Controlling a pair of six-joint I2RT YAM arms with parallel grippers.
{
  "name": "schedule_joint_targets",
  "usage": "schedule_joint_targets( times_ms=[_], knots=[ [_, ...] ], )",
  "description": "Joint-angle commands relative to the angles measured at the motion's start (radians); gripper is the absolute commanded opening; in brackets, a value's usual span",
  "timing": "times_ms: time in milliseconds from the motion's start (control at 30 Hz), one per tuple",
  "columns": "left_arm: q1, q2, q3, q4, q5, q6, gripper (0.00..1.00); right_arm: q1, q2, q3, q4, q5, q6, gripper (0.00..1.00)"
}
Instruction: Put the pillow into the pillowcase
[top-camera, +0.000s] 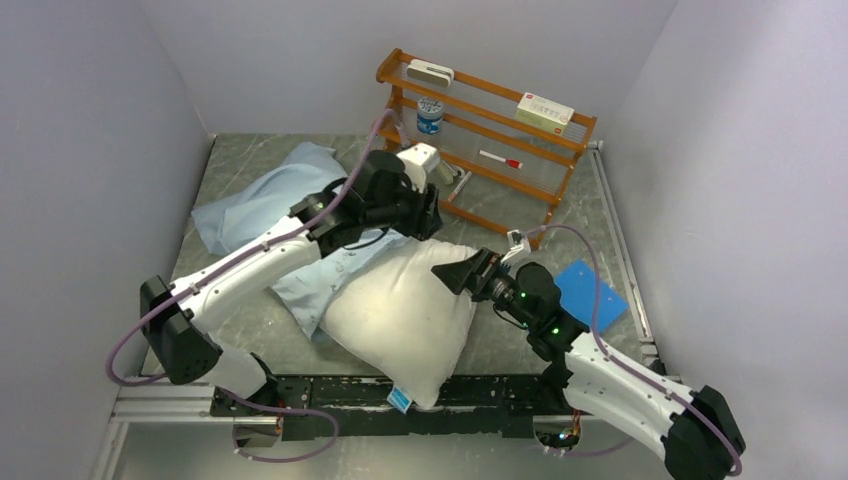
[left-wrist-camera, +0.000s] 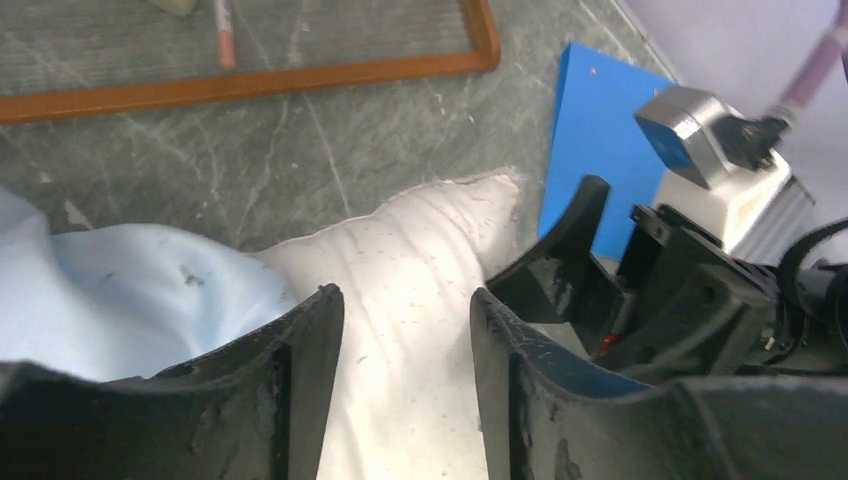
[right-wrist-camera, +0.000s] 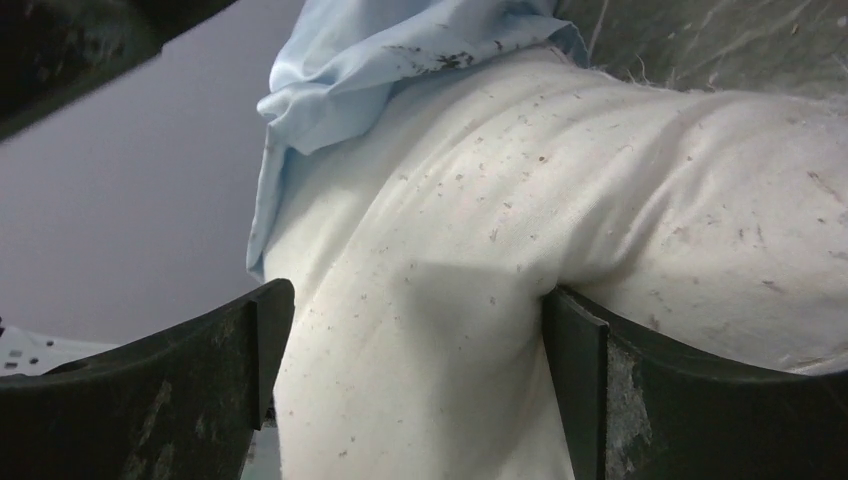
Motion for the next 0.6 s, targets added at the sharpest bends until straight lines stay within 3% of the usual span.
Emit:
schedule_joint_targets(
  times_ms=[0, 167, 367, 567],
  knots=[
    [0.095, -0.07, -0.035, 0.022, 0.098, -0.041, 0.56, 0.01, -0.074, 0.034, -0.1, -0.031, -0.123, 0.95],
    [0.218, -0.104, -0.062, -0.049, 0.107, -0.038, 0.59, 0.01, -0.061, 0.18, -0.234, -0.001, -0.261, 0.96],
    [0.354, -0.22, -0.213, -0.037, 0.174, -0.07, 0.61, 0.042, 0.015, 0.309, -0.207, -0.015, -0.391, 0.96],
    [0.441, -0.296, -0.331, -0.09, 0.113, -0.049, 0.67, 0.112, 0.158, 0.456, -0.24, -0.157, -0.538, 0.98]
  ],
)
